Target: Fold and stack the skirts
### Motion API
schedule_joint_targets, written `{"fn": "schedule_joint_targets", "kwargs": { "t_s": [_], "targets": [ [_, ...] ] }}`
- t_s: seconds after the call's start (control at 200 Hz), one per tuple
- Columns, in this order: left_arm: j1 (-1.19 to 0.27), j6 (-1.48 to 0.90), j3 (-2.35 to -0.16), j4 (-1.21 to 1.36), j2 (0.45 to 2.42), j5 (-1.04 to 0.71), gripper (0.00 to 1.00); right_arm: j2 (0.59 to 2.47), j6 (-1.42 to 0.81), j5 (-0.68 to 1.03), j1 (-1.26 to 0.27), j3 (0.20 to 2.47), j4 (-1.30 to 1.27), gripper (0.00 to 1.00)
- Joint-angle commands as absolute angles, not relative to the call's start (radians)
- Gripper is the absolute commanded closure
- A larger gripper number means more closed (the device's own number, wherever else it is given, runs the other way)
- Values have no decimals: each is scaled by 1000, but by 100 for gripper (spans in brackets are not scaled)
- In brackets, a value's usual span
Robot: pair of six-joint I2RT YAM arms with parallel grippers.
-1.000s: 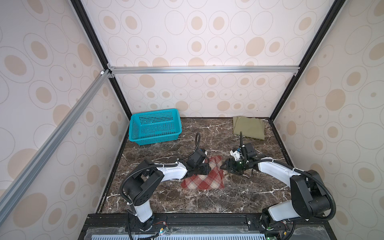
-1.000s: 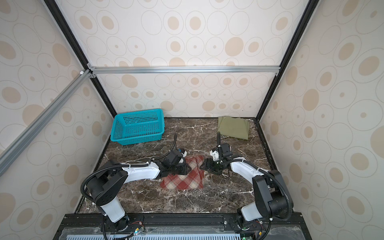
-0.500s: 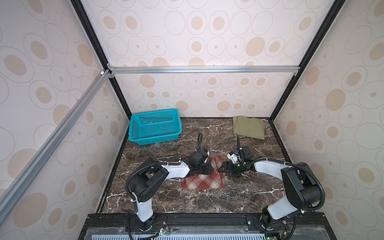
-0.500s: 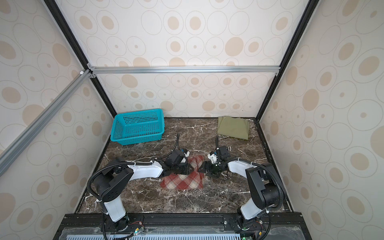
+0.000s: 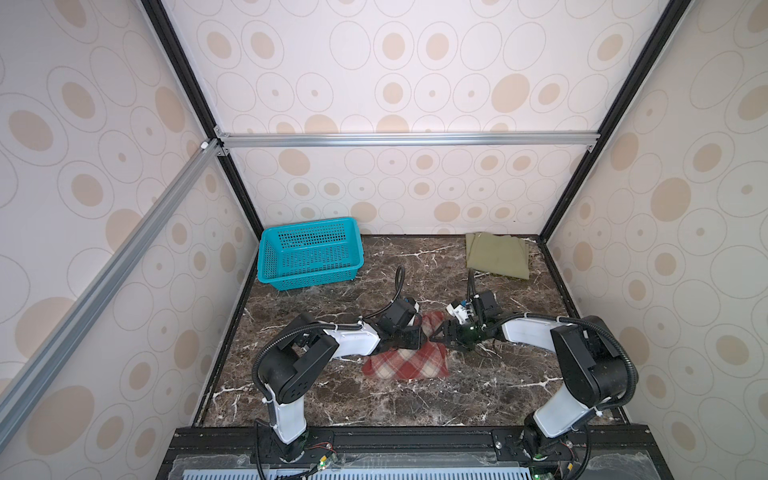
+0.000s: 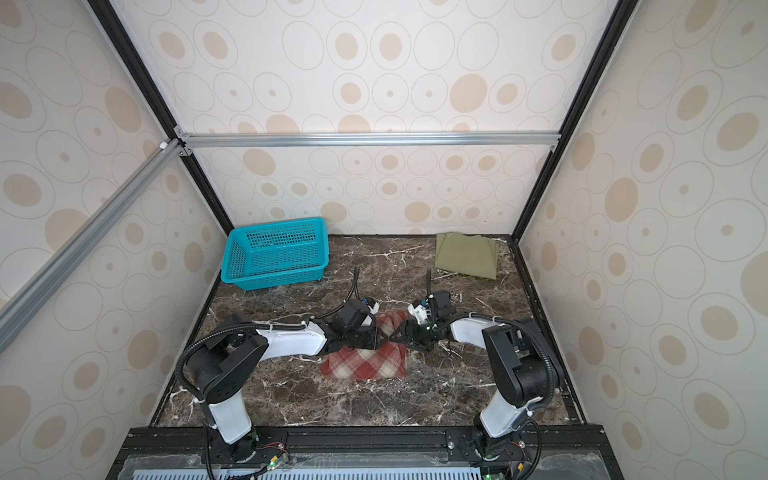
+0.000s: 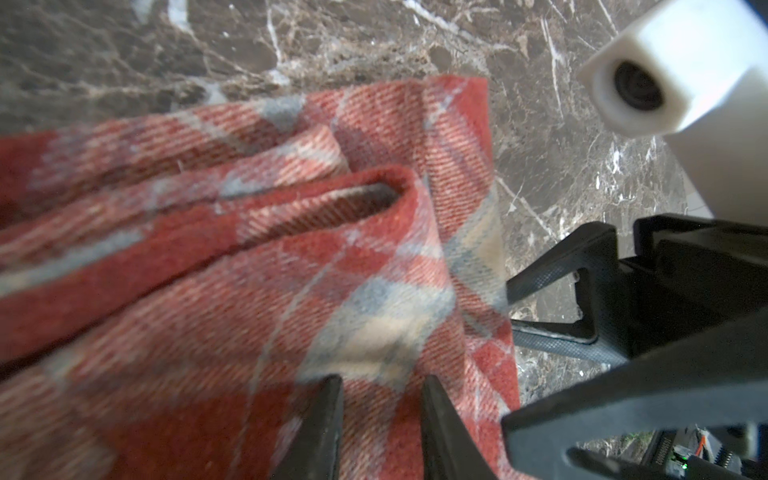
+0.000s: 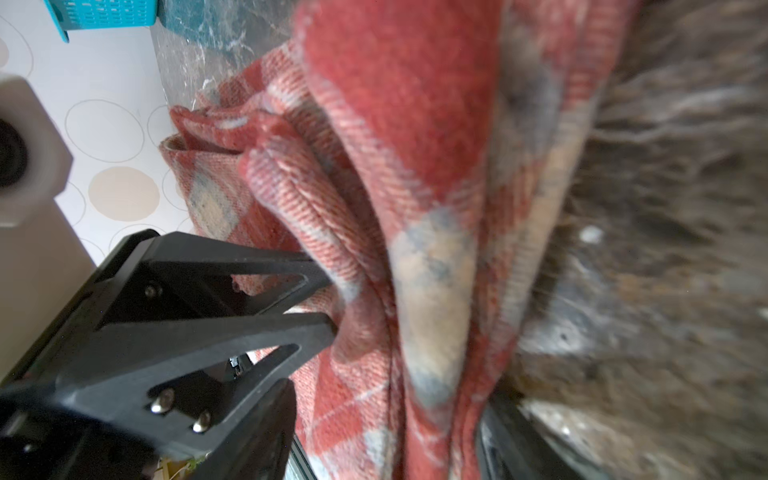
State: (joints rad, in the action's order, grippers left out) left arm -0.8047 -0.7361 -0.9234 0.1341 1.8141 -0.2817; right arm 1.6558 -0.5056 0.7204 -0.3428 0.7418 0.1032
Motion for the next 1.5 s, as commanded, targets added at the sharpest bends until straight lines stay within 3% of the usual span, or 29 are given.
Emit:
{"fn": "schedule_joint_targets", "kwargs": {
  "t_s": [0.0,0.15,0.275,0.46,0.555,0.62,0.67,1.065,1.325,1.495],
  "targets": [
    [-810,-749,-940,94,1848,-290,68,1721,-482,607,-371,716,159,33],
    [-810,-748,-943,86,1846,-287,68,1733,-468,574,-389,719,167,43],
    [-809,-747,-944,75,1838,-281,68,1724,-437,494,-407,735,215,34],
    [-810,-754,-946,76,1839,-282,68,1750,-429,498,-421,737,194,33],
    [-810,-758,-947,78,1839,-278,68,1763,-422,495,-438,739,183,43],
    [-810,-759,-949,76,1838,-274,68,1773,-420,502,-442,737,175,57],
    [-810,-761,-952,70,1835,-267,68,1778,-422,510,-441,729,160,62],
    [-782,-697,-986,-127,1718,-147,69,1774,-433,497,-441,711,150,63],
    [-785,-731,-891,-55,1727,-177,69,1773,-439,512,-442,714,140,63],
    [-805,-744,-883,-9,1773,-191,69,1782,-440,525,-444,722,135,49]
  ]
}}
